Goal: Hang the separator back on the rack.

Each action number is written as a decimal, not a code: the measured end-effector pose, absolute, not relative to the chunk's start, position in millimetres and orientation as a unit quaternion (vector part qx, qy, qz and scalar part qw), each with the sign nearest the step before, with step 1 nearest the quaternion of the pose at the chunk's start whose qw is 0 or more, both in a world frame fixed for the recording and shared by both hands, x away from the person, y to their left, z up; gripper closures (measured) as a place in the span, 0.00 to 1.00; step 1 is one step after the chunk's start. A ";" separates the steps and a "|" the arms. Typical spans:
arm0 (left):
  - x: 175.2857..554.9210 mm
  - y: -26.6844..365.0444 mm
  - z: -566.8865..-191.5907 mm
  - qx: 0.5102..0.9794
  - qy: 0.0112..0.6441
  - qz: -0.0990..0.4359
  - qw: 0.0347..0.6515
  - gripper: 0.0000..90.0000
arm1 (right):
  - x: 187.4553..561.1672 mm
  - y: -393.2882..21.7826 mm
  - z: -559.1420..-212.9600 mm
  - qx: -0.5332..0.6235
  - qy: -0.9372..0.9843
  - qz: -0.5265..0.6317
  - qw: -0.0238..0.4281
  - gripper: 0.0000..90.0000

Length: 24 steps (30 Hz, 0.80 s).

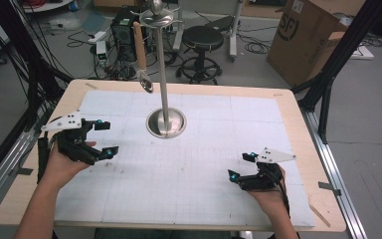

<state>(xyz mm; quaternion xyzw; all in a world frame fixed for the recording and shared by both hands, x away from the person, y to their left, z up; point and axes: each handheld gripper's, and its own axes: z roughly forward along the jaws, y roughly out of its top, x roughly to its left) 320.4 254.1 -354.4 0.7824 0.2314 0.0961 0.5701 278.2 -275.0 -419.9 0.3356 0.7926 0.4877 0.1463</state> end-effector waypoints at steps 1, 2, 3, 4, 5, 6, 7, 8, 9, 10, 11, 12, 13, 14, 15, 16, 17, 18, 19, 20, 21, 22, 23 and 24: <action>319.8 254.0 -356.0 0.785 0.234 0.096 0.566 0.02 | 278.3 -274.9 -419.9 0.335 0.793 0.487 0.147 0.16; 318.8 253.9 -357.7 0.786 0.234 0.095 0.564 0.02 | 278.3 -274.8 -419.8 0.335 0.793 0.487 0.148 0.16; 317.8 253.7 -359.5 0.787 0.235 0.094 0.563 0.02 | 278.2 -274.6 -419.8 0.335 0.793 0.487 0.147 0.16; 316.9 253.6 -361.7 0.789 0.234 0.092 0.560 0.02 | 278.6 -274.4 -420.0 0.332 0.794 0.487 0.147 0.16; 315.8 253.6 -364.2 0.790 0.235 0.090 0.559 0.02 | 278.7 -274.4 -419.9 0.333 0.795 0.486 0.146 0.16; 314.7 253.5 -366.9 0.789 0.238 0.086 0.560 0.02 | 279.0 -274.5 -419.9 0.333 0.795 0.486 0.146 0.16; 314.0 253.6 -369.6 0.790 0.239 0.085 0.559 0.02 | 279.2 -274.6 -419.9 0.334 0.794 0.487 0.145 0.16; 312.9 253.5 -372.3 0.790 0.241 0.083 0.558 0.02 | 279.7 -274.9 -419.8 0.335 0.793 0.487 0.146 0.16; 312.3 253.7 -375.0 0.792 0.241 0.083 0.556 0.02 | 279.9 -275.2 -419.7 0.334 0.793 0.488 0.146 0.16; 311.7 253.7 -378.9 0.792 0.243 0.083 0.554 0.02 | 280.3 -275.7 -419.6 0.333 0.793 0.489 0.147 0.16; 311.8 254.0 -381.9 0.794 0.245 0.084 0.551 0.02 | 280.4 -275.6 -419.6 0.334 0.792 0.490 0.146 0.16; 311.9 254.1 -384.4 0.793 0.247 0.084 0.550 0.02 | 280.5 -275.6 -419.7 0.335 0.792 0.489 0.147 0.16; 312.3 254.4 -387.3 0.794 0.251 0.084 0.547 0.02 | 281.0 -275.7 -419.9 0.334 0.792 0.489 0.148 0.16; 313.0 254.5 -389.8 0.794 0.255 0.084 0.545 0.02 | 281.1 -275.4 -420.0 0.335 0.792 0.489 0.146 0.16; 313.4 254.8 -392.0 0.796 0.258 0.083 0.541 0.02 | 281.3 -275.3 -420.0 0.334 0.792 0.489 0.146 0.16; 313.7 254.8 -393.9 0.797 0.261 0.084 0.538 0.02 | 281.7 -274.9 -420.2 0.335 0.792 0.489 0.146 0.16; 314.3 254.5 -395.2 0.801 0.261 0.085 0.532 0.02 | 282.2 -275.0 -420.6 0.334 0.793 0.488 0.146 0.16; 314.5 253.5 -396.4 0.803 0.262 0.085 0.528 0.02 | 282.5 -274.8 -420.8 0.336 0.793 0.488 0.146 0.16; 314.6 252.5 -397.5 0.805 0.262 0.086 0.525 0.02 | 282.7 -274.5 -421.0 0.337 0.792 0.488 0.145 0.16; 314.4 251.8 -397.9 0.806 0.261 0.084 0.525 0.02 | 283.1 -274.4 -421.2 0.336 0.793 0.487 0.145 0.16; 314.3 250.8 -398.3 0.806 0.259 0.082 0.526 0.02 | 283.4 -274.3 -421.3 0.335 0.794 0.486 0.146 0.16; 313.9 249.9 -398.5 0.806 0.260 0.084 0.525 0.02 | 283.4 -274.0 -421.4 0.336 0.794 0.486 0.145 0.16; 314.2 249.6 -398.8 0.806 0.259 0.084 0.526 0.02 | 282.9 -273.4 -421.3 0.338 0.794 0.486 0.143 0.16; 314.2 249.3 -399.2 0.804 0.262 0.081 0.528 0.02 | 283.0 -273.2 -421.4 0.335 0.794 0.485 0.145 0.16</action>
